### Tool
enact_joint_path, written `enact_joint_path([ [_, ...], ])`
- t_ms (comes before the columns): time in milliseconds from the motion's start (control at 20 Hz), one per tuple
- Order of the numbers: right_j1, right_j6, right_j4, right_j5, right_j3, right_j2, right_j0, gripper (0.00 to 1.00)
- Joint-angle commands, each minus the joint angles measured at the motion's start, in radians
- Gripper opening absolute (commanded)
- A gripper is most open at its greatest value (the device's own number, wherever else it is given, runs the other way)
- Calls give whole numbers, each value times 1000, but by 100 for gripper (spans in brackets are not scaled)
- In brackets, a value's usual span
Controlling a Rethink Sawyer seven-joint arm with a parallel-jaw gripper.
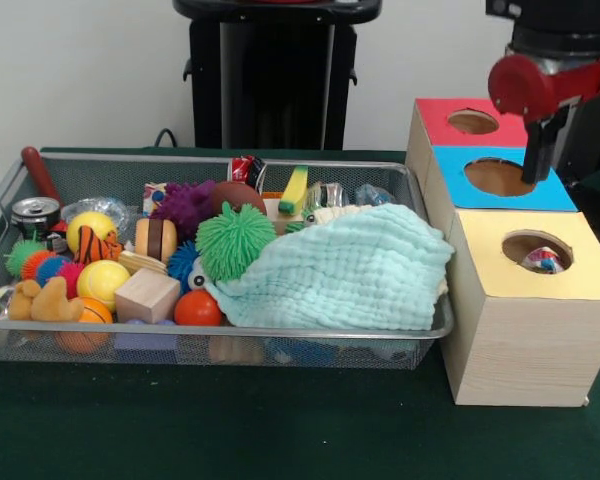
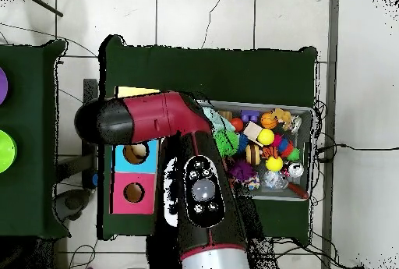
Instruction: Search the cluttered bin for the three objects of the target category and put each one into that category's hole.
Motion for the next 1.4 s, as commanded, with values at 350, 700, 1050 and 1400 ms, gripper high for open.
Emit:
enact_joint_path([
  [350,-224,-185,-17,195,212,63,-178,0],
  [700,-202,-287,-76,196,214,115,-293,0],
  [1050,-195,-378,-106,210,220,184,-413,0],
  [1400,-133,-393,-191,138,224,252,-503,0],
])
